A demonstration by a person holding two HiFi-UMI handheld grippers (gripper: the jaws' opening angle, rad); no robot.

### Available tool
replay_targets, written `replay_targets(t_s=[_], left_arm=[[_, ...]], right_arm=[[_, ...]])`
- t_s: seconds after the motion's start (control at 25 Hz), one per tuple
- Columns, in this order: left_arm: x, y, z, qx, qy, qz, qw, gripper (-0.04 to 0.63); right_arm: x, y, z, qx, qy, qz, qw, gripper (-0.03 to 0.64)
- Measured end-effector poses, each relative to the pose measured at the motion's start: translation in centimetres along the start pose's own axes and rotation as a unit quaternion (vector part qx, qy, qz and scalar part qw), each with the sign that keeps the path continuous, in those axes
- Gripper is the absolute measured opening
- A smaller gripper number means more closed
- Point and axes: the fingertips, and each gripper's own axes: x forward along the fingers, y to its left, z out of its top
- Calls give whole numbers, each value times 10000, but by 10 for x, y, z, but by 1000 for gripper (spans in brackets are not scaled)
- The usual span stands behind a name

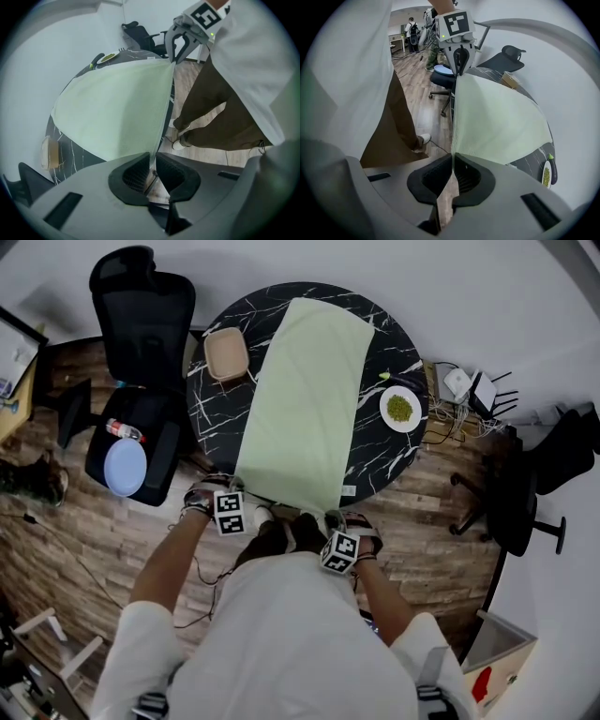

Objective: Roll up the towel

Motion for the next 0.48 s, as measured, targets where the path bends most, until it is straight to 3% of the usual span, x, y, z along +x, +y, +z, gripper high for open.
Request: replay_targets(t_s=[0.28, 0.48], left_arm=[[-5, -6, 3, -56, -47, -16, 10000, 21], [-21, -27, 17, -146, -330, -81, 9993, 17]], right_arm=[[-8, -4, -3, 145, -48, -7, 9999, 9], [-22, -4, -16, 216, -60, 78, 9997, 9]])
